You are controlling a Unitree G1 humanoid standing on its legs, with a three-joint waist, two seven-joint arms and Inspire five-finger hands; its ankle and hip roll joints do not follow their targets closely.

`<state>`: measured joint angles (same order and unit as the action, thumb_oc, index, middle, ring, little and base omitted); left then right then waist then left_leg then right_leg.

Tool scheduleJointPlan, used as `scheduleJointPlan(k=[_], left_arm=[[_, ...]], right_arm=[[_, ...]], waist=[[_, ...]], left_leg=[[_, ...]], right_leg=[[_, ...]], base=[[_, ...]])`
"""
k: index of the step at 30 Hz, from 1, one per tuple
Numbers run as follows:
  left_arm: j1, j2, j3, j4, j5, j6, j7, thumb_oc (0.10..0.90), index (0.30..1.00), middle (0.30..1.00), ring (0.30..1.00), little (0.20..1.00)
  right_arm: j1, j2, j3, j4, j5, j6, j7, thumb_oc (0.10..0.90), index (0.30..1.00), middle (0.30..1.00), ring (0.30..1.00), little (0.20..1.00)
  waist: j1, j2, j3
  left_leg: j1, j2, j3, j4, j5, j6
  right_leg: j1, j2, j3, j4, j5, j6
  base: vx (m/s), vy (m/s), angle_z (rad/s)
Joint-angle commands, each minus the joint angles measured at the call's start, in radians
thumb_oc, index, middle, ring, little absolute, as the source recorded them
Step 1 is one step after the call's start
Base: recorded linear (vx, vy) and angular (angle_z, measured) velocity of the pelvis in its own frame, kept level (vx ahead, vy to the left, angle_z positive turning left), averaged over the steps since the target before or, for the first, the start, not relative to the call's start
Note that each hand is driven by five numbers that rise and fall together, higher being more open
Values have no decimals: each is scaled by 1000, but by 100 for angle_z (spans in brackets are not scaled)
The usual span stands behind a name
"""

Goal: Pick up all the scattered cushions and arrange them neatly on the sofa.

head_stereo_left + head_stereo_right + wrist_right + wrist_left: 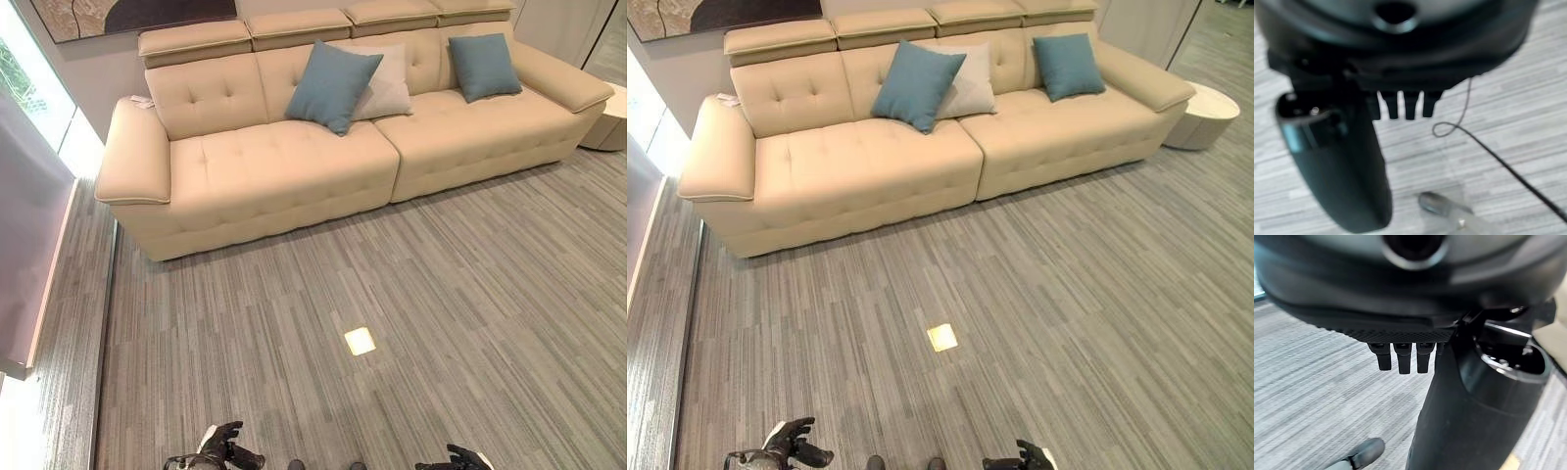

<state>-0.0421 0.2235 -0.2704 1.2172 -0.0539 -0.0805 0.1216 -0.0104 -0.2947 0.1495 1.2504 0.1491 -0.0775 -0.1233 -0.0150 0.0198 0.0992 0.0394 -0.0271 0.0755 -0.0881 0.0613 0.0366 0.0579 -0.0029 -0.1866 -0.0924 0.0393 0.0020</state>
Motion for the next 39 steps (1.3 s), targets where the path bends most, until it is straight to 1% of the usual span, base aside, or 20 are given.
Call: scheduleJointPlan(k=[1, 6, 13, 16, 21, 24, 27, 31, 34, 35, 37, 38, 39], left_arm=[[-60, 8, 35, 62, 24, -16, 20, 800, 900, 900, 900, 900], [-47, 5, 54, 74, 11, -13, 19, 800, 900, 900, 900, 900], [-49, 2, 44, 78, 18, -6, 26, 800, 900, 900, 900, 900], [-50, 3, 42, 77, 14, -4, 22, 800, 900, 900, 900, 900], [-62, 11, 37, 71, 10, -3, 19, 800, 900, 900, 900, 900], [-64, 14, 40, 72, 10, -3, 18, 800, 900, 900, 900, 900], [-70, 19, 42, 70, 8, -2, 16, 800, 900, 900, 900, 900], [-73, 24, 40, 66, 10, -3, 13, 800, 900, 900, 900, 900], [-75, 28, 33, 63, 17, -3, 8, 800, 900, 900, 900, 900], [-77, 30, 30, 59, 21, -3, 6, 800, 900, 900, 900, 900], [-79, 33, 30, 52, 19, -4, 5, 800, 900, 900, 900, 900], [-78, 34, 32, 50, 16, -5, 4, 800, 900, 900, 900, 900], [-79, 37, 34, 46, 13, -6, 4, 800, 900, 900, 900, 900]], right_arm=[[-35, -9, 27, 31, -21, -23, -28, 800, 900, 900, 900, 900], [-33, 0, 28, 31, -21, -21, -26, 800, 900, 900, 900, 900], [-46, 2, 44, 35, -46, -10, -32, 800, 900, 900, 900, 900], [-47, 5, 48, 31, -49, -6, -29, 800, 900, 900, 900, 900], [-58, 5, 59, 30, -58, 1, -25, 800, 900, 900, 900, 900], [-59, 8, 63, 24, -58, 1, -23, 800, 900, 900, 900, 900], [-66, 10, 70, 21, -66, 7, -21, 800, 900, 900, 900, 900], [-74, 9, 75, 6, -71, 8, -19, 800, 900, 900, 900, 900], [-76, 7, 83, -5, -78, 10, -15, 800, 900, 900, 900, 900], [-77, 7, 88, -8, -83, 11, -12, 800, 900, 900, 900, 900], [-77, 8, 92, -11, -89, 12, -12, 800, 900, 900, 900, 900], [-76, 9, 92, -12, -90, 12, -12, 800, 900, 900, 900, 900], [-75, 10, 96, -16, -94, 11, -11, 800, 900, 900, 900, 900]], waist=[[6, -27, -13], [9, -29, -16], [13, -33, -10], [17, -37, -4], [27, -52, 4], [29, -57, 5], [34, -60, 12], [35, -58, 27], [30, -53, 46], [28, -51, 56], [29, -43, 70], [29, -39, 75], [27, -38, 77]], left_leg=[[12, 53, -16, 1, -93, -65], [17, 50, -18, 1, -98, -63], [13, 42, -26, 3, -102, -53], [-2, 36, -31, 28, -114, -44], [-51, 22, -43, 102, -143, -24], [-59, 17, -45, 111, -151, -17], [-73, 7, -54, 127, -162, -3], [-73, -5, -61, 145, -176, 15], [-68, -13, -68, 165, -191, 32], [-67, -16, -70, 176, -198, 40], [-62, -17, -75, 188, -212, 51], [-56, -15, -76, 187, -215, 53], [-35, -17, -87, 177, -221, 54]], right_leg=[[25, -70, 3, 5, -87, 112], [33, -73, 0, 5, -90, 113], [30, -77, 3, 5, -87, 114], [23, -82, 10, 15, -85, 113], [-3, -96, 18, 53, -90, 111], [-16, -101, 20, 72, -91, 115], [-48, -114, 25, 123, -93, 122], [-88, -126, 28, 213, -95, 137], [-129, -139, 29, 311, -79, 148], [-147, -145, 29, 352, -65, 151], [-184, -150, 19, 429, -54, 155], [-204, -150, 14, 457, -51, 156], [-233, -137, 7, 465, -57, 149]], base=[[0, 0, 0], [6, 3, 0], [0, 9, 0], [-6, 45, -1], [0, 56, -1], [19, 73, 1], [13, 67, -2], [48, 99, -4], [54, 104, -5], [61, 102, 1], [70, 81, 0], [170, 52, -2], [147, 26, -2]])
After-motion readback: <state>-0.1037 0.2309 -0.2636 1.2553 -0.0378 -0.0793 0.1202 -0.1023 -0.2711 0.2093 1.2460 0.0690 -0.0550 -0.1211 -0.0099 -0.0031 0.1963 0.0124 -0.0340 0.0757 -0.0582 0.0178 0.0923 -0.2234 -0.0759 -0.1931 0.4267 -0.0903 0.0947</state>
